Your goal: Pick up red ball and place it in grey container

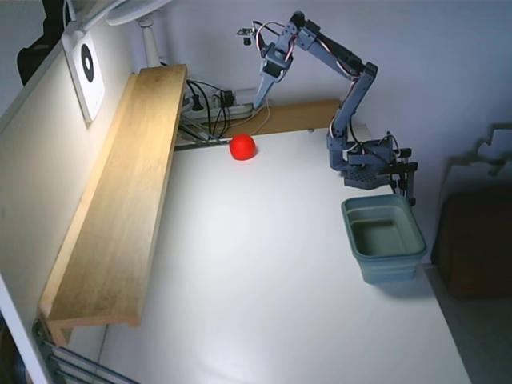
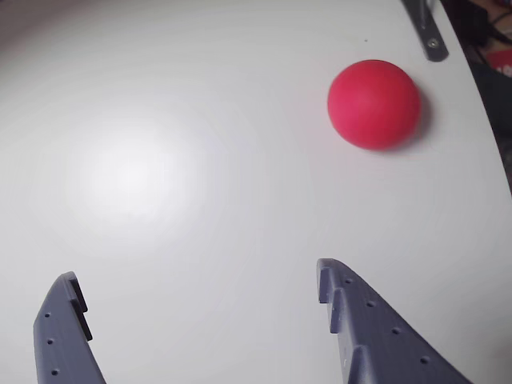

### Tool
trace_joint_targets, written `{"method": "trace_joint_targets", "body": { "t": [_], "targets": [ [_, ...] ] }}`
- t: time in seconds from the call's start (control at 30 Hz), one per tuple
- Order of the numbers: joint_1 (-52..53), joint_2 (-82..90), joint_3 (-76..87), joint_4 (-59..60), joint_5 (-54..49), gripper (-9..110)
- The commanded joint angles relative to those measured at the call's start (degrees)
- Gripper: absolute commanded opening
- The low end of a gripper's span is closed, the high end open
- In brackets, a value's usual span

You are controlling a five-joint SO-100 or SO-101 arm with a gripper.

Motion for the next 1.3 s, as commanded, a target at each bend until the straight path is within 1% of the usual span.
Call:
{"method": "trace_joint_targets", "body": {
  "t": [0.0, 0.4, 0.8, 1.07, 1.27],
  "targets": [
    [4.6, 1.6, 0.8, 0.3, 0.2, 38],
    [13.4, 1.6, 0.8, 0.3, 0.2, 38],
    [13.4, 1.3, 0.7, 0.3, 0.2, 38],
    [13.4, -4.8, -1.8, 0.1, 0.2, 38],
    [13.4, -10.5, -5.0, -2.5, 0.2, 38]
  ]
}}
